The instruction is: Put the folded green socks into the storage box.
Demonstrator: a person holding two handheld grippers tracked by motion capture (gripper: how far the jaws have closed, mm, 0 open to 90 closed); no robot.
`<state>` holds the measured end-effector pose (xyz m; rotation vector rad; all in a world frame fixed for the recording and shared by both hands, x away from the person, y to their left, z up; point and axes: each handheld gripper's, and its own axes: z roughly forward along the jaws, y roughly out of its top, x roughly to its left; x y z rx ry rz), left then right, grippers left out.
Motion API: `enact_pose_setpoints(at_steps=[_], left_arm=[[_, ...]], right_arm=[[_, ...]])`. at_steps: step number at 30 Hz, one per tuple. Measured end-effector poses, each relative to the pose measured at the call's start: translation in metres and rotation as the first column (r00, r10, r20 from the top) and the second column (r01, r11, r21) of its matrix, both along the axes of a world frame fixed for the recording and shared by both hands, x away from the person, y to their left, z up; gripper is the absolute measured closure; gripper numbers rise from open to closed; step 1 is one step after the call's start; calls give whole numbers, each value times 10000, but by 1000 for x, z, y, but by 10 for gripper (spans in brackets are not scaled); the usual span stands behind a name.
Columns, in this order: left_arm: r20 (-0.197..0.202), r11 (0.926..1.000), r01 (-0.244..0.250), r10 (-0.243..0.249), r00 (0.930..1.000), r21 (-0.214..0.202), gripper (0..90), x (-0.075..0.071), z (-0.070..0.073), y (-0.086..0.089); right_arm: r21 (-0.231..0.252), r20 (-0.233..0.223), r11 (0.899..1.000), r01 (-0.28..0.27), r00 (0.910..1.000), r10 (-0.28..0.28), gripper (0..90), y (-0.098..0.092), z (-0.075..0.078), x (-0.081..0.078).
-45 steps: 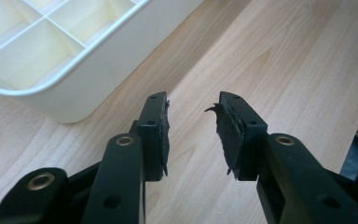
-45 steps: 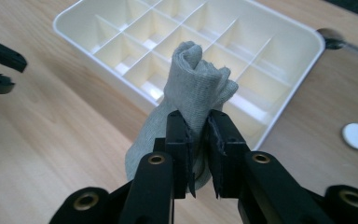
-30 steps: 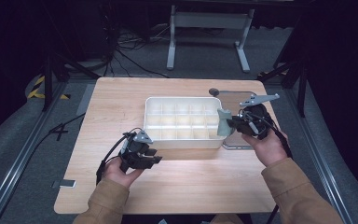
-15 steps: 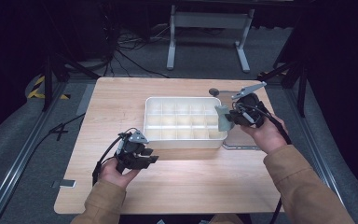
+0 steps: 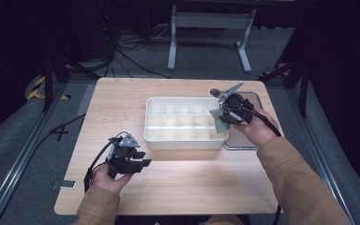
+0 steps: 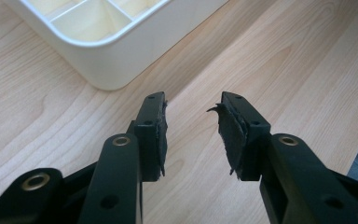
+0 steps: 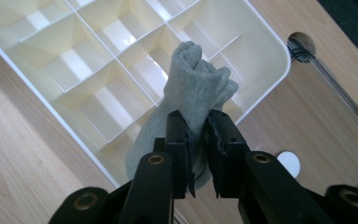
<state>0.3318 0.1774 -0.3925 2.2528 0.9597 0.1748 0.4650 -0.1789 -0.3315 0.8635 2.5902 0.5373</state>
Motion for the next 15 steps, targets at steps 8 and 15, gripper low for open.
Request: enact_pose_setpoints(at_steps=[8, 15], left_arm=[[-56, 9996, -277, 277, 9996, -33, 614, -7, 1, 11], [-73, 9997, -251, 251, 9997, 22, 614, -6, 0, 8]], right_arm=[[-846, -632, 9957, -372, 9975, 319, 789, 14, -32, 4], [-1103, -1183, 9938, -157, 9930, 26, 790, 17, -49, 4]])
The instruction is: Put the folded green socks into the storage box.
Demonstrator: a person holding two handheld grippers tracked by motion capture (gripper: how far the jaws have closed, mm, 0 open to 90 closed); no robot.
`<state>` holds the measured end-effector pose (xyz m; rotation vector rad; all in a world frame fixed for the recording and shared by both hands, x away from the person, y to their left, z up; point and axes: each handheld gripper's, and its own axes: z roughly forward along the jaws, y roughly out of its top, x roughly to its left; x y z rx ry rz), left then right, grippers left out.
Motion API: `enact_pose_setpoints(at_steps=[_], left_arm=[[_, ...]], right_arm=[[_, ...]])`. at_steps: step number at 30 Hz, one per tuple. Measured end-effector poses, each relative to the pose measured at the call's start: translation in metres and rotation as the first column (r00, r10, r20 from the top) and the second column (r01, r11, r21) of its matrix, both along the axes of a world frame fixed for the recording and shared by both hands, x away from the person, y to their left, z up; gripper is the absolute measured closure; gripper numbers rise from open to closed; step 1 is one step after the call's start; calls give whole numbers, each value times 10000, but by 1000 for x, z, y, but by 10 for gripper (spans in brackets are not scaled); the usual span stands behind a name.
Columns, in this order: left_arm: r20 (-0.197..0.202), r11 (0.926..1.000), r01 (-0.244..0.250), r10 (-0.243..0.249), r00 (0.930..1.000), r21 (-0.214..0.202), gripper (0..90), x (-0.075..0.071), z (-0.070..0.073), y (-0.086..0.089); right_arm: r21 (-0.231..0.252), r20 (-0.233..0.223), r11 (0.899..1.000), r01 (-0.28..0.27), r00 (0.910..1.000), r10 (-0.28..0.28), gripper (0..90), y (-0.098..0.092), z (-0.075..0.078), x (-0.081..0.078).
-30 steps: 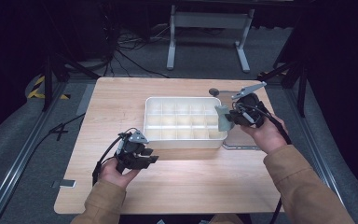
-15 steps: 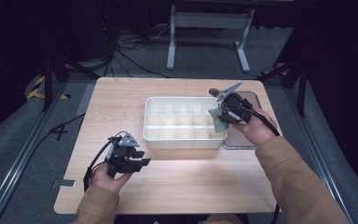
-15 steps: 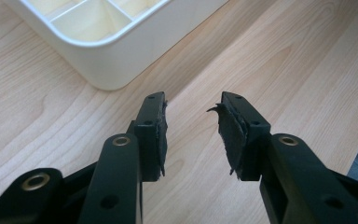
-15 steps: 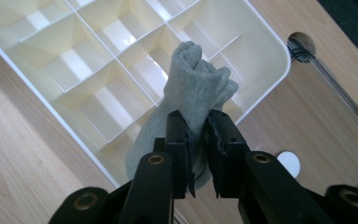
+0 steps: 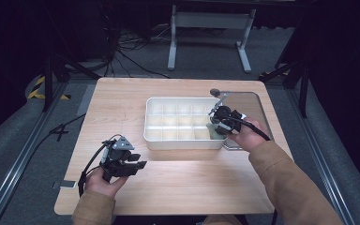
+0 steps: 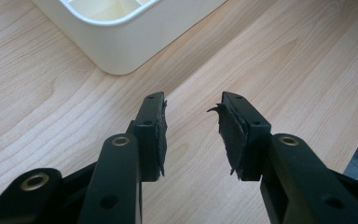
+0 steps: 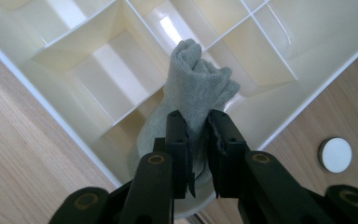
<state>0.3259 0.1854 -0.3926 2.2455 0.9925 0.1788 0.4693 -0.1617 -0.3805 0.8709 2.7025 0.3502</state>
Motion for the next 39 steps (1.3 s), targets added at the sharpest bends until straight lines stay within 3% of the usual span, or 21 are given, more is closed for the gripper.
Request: enact_pose_setpoints(at_steps=[7, 15, 18, 19, 20, 22, 23, 24, 25, 26, 29, 31, 32, 33, 34, 39], left_arm=[[-39, 9999, 101, -101, 9999, -48, 613, 2, -1, -3], [-94, 9995, 318, -318, 9995, 60, 613, 5, -2, -6], [-134, 9996, 284, -283, 9995, 45, 611, 6, -3, -7], [-95, 9996, 268, -267, 9996, 38, 611, 6, -3, -7], [-100, 9996, 292, -292, 9995, 28, 610, 6, -3, -7], [-109, 9994, 325, -324, 9994, 96, 610, 6, -3, -8], [-105, 9994, 351, -350, 9993, 79, 611, 6, -3, -8], [-91, 9993, 361, -361, 9993, 74, 611, 6, -3, -8], [-95, 9993, 367, -366, 9993, 69, 611, 6, -3, -8], [-109, 9995, 324, -324, 9994, 47, 611, 6, -3, -8], [-111, 9995, 310, -310, 9995, 36, 611, 6, -3, -8], [-96, 9995, 321, -320, 9994, 29, 610, 6, -3, -7], [-118, 9995, 322, -321, 9994, 19, 611, 6, -3, -7], [-118, 9995, 322, -321, 9994, 19, 610, 6, -3, -7], [-119, 9995, 315, -315, 9994, 8, 610, 6, -3, -7], [-129, 9995, 320, -320, 9994, -5, 610, 6, -3, -8]], right_arm=[[-406, -517, 9991, 144, 9985, -165, 794, 6, -14, 1], [-459, -1181, 9976, 514, 9914, -565, 783, 2, -22, 7], [160, -1500, 9963, 844, 9854, -811, 734, -6, -12, 8], [160, -1500, 9963, 844, 9854, -811, 734, -6, -12, 8], [566, -1558, 9944, 892, 9846, -795, 629, -9, -2, 7], [680, -1515, 9935, 913, 9852, -801, 597, -10, 2, 8], [1006, -1416, 9904, 945, 9867, -798, 556, -10, 9, 9], [1872, -1270, 9767, 1048, 9885, -818, 491, -11, 16, 11], [1872, -1270, 9767, 1048, 9885, -818, 491, -11, 16, 11], [2120, -1364, 9682, 1324, 9851, -1049, 482, -9, 16, 16], [2011, -1543, 9703, 1345, 9825, -1042, 477, -6, 12, 19], [1853, -2108, 9682, 1681, 9691, -1279, 553, -3, 1, 26], [1667, -2167, 9709, 1718, 9670, -1339, 601, -2, -2, 26], [1667, -2167, 9709, 1718, 9670, -1339, 601, -2, -2, 26], [1202, -1959, 9820, 1459, 9732, -1206, 712, 1, -3, 25], [582, -1701, 9914, 1170, 9797, -1056, 760, 3, -5, 20]])
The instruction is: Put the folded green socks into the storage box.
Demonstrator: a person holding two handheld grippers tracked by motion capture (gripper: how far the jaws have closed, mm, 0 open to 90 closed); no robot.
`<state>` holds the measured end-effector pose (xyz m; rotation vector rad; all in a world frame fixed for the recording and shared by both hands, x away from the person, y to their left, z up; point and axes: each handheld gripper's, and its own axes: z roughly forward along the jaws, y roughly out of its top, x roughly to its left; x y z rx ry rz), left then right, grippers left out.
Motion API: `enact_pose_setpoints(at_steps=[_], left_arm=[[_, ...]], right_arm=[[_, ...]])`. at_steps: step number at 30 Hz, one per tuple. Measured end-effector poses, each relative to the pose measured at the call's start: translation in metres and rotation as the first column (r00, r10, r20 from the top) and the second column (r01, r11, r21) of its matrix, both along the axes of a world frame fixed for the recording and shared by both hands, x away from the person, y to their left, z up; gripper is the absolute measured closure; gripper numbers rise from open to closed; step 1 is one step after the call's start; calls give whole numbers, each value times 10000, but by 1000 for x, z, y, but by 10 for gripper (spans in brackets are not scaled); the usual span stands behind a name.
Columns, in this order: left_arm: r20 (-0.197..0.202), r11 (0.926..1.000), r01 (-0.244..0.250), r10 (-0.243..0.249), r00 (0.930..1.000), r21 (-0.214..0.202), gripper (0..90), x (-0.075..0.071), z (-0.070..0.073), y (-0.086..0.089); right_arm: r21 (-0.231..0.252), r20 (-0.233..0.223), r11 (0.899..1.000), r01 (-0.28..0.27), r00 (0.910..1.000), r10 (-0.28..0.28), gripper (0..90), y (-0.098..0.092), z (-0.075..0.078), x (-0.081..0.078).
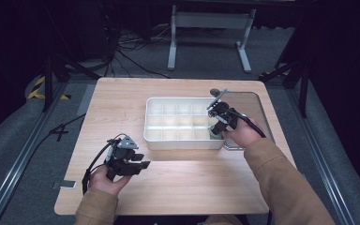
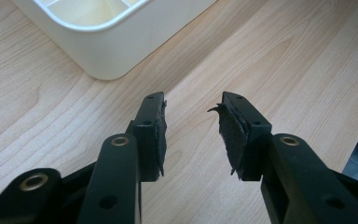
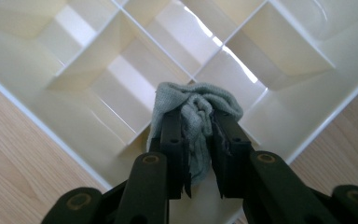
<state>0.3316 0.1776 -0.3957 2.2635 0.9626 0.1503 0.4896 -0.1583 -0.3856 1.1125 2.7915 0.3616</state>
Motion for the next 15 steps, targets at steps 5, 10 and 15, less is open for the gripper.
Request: enact_pose_setpoints(at_steps=[5, 10, 15], left_arm=[[-18, 10000, 41, -41, 10000, 57, 610, 0, 0, -2], [-13, 10000, 23, -23, 10000, 90, 610, 0, 0, -2], [-19, 10000, 33, -33, 10000, 89, 611, 0, -1, -2]], right_arm=[[-563, -92, 9982, -199, 9998, 194, 766, 2, -9, -1], [-1266, -76, 9900, -628, 9980, 624, 770, 18, -25, 0], [-901, -314, 9940, -617, 9978, 591, 769, 13, -28, 5]])
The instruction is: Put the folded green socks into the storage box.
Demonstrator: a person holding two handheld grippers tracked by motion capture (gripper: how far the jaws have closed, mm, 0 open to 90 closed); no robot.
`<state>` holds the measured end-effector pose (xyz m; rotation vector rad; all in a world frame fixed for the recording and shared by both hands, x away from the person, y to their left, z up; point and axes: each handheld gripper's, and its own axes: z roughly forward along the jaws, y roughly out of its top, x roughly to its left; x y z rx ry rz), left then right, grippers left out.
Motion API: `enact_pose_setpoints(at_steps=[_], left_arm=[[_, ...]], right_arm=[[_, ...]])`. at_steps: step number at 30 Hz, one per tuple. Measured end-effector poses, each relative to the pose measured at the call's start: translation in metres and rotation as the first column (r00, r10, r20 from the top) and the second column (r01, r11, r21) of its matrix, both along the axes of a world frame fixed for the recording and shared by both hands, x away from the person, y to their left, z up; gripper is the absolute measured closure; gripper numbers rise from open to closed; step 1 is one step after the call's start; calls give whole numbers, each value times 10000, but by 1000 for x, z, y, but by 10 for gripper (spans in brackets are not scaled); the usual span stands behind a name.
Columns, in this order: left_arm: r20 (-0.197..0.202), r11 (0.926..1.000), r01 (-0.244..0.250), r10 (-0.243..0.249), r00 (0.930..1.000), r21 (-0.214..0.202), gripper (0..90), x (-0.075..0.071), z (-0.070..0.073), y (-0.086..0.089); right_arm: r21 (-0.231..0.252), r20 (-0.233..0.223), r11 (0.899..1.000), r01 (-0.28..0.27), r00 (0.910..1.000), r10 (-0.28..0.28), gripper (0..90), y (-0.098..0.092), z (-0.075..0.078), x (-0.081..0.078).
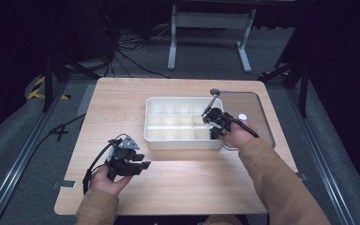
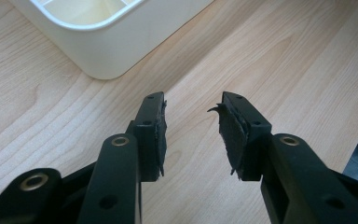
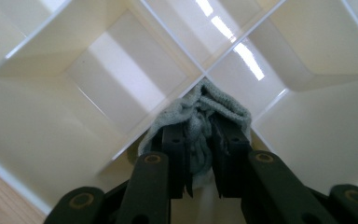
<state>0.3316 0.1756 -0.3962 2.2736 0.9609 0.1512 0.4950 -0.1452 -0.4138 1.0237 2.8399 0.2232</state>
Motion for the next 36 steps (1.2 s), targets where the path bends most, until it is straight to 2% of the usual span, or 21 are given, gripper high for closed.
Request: enact_pose_setpoints(at_steps=[5, 7, 9, 12, 17, 21, 22, 23, 26, 27, 28, 30, 34, 36], left_arm=[[-5, 10000, 60, -60, 10000, 31, 611, 0, 0, -1], [-12, 9999, 96, -96, 10000, 70, 611, 0, 1, -1], [12, 10000, 68, -68, 10000, -8, 611, 0, 0, -1], [-21, 10000, 66, -66, 10000, 66, 611, 1, 0, 0], [-55, 10000, 40, -40, 10000, -2, 611, 0, 0, 0], [-32, 9999, 76, -76, 10000, 76, 610, 0, 0, 1], [-30, 10000, -9, 9, 10000, 38, 610, 0, -1, 0], [-15, 10000, -9, 9, 10000, 8, 610, 0, -1, 0], [-7, 10000, -10, 10, 10000, 6, 608, 0, -1, 0], [-37, 10000, 10, -10, 10000, -15, 607, 0, -1, 1], [-71, 10000, 18, -18, 10000, -4, 606, 0, 0, 1], [-11, 10000, 84, -84, 10000, -6, 605, 1, -1, 2], [-72, 10000, 10, -10, 10000, -60, 604, 0, -2, 1], [-63, 10000, 4, -4, 10000, -47, 604, 0, -1, 1]], right_arm=[[172, 140, 9998, 134, 9998, -136, 752, -2, -1, -2], [394, -111, 9982, 448, 9990, -444, 713, -6, 2, 0], [490, -218, 9974, 530, 9984, -520, 668, -9, 7, -1], [965, -287, 9925, 752, 9969, -727, 627, -17, 20, -3], [1700, 128, 9826, 749, 9969, -782, 576, -27, 41, -10], [1992, 337, 9787, 497, 9978, -575, 514, -27, 47, -13], [1993, 409, 9795, 305, 9984, -395, 488, -25, 46, -13], [1765, 521, 9842, 105, 9984, -200, 455, -21, 42, -11], [1441, 499, 9895, -52, 9988, -20, 451, -16, 34, -8], [1282, 550, 9916, -159, 9984, 89, 475, -13, 28, -4], [1144, 340, 9932, -195, 9993, 157, 544, -12, 24, -1], [733, 264, 9961, -487, 9986, 468, 651, -10, 18, 0], [380, 205, 9969, -693, 9974, 685, 715, -6, 11, -2], [155, 412, 9965, -823, 9958, 816, 728, -3, 3, -4]])
